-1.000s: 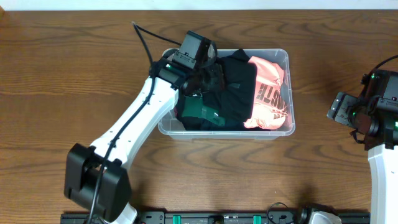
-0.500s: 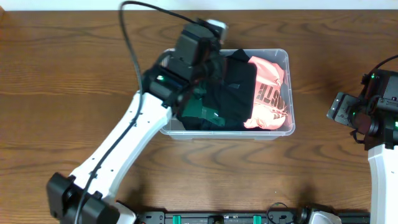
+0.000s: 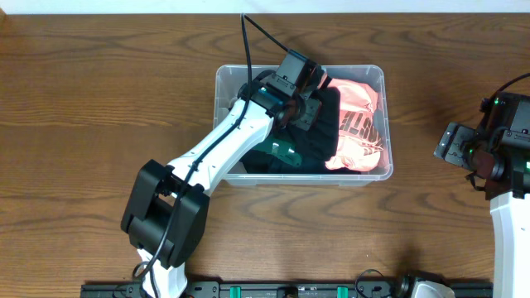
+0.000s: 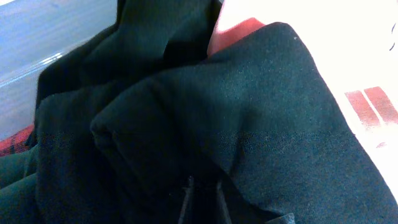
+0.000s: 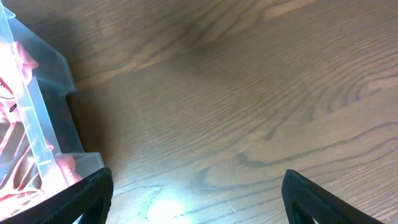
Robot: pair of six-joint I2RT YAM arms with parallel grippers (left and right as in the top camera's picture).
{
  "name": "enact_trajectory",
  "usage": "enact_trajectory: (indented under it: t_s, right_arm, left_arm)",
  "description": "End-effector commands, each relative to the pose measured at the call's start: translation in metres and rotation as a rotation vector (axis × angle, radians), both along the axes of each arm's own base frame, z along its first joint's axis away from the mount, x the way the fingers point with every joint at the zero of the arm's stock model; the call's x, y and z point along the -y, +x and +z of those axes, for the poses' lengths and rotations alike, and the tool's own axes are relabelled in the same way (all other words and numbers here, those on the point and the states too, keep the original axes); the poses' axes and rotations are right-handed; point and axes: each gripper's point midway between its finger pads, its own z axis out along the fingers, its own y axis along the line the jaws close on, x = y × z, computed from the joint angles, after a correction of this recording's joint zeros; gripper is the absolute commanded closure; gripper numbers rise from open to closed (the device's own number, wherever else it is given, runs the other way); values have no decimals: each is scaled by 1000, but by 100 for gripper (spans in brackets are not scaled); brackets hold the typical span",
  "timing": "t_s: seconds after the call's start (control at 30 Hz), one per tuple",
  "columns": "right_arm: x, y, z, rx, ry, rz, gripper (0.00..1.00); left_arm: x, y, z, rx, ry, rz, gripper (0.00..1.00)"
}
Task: Pack container
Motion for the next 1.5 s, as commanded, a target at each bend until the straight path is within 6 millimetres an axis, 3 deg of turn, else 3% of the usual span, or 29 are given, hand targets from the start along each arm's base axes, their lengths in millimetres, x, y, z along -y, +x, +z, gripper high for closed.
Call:
enact_trajectory:
  t_s: [0.0, 0.07, 0.2, 0.23, 0.3, 0.33, 0.4, 0.47, 0.53, 0.6, 0.77, 0.9, 1.0, 1.2, 1.47]
  right_arm:
    - [2, 0, 5, 11, -11, 6, 15]
    - [2, 0, 5, 11, -11, 6, 15]
    - [2, 1, 5, 11, -10, 13, 15]
    - [-1, 1, 5, 12, -2, 28, 14]
    - [-15, 5, 4, 20, 39, 115, 16]
    - [-23, 8, 5, 28, 60, 162, 14]
    - [-30, 13, 7, 44, 62, 195, 8]
    - [-38, 21, 12, 76, 54, 226, 5]
    - [-45, 32, 17, 117, 43, 257, 3]
    - [-56, 46, 22, 160, 38, 296, 2]
    - [-77, 85, 5, 167, 24, 389, 1]
    - [-78, 115, -8, 196, 18, 396, 1]
    - [-76, 119, -10, 197, 9, 401, 1]
    - [-64, 95, 4, 198, 54, 300, 1]
    - [-68, 29, 23, 266, 10, 293, 1]
  left_arm:
    - [-22, -26, -78, -167, 157, -5, 85]
    - [-28, -19, -68, -126, 177, 18, 86]
    - [-36, -9, -21, -41, 135, 48, 84]
    - [-41, -8, -6, -20, 119, 58, 78]
    - [-55, -8, 27, 19, 91, 88, 44]
    - [-67, -9, 46, 41, 76, 110, 32]
    - [-91, -9, 73, 73, 57, 160, 17]
    - [-130, -4, 99, 115, 60, 258, 13]
    - [-166, 1, 114, 151, 82, 349, 2]
    - [-209, 9, 125, 176, 95, 458, 2]
    - [-292, 18, 122, 148, 105, 681, 2]
    - [-330, 15, 116, 118, 122, 772, 2]
    - [-348, 6, 110, 79, 141, 810, 2]
    - [-352, -16, 113, 54, 163, 800, 2]
    - [-335, -80, 124, 208, 66, 780, 2]
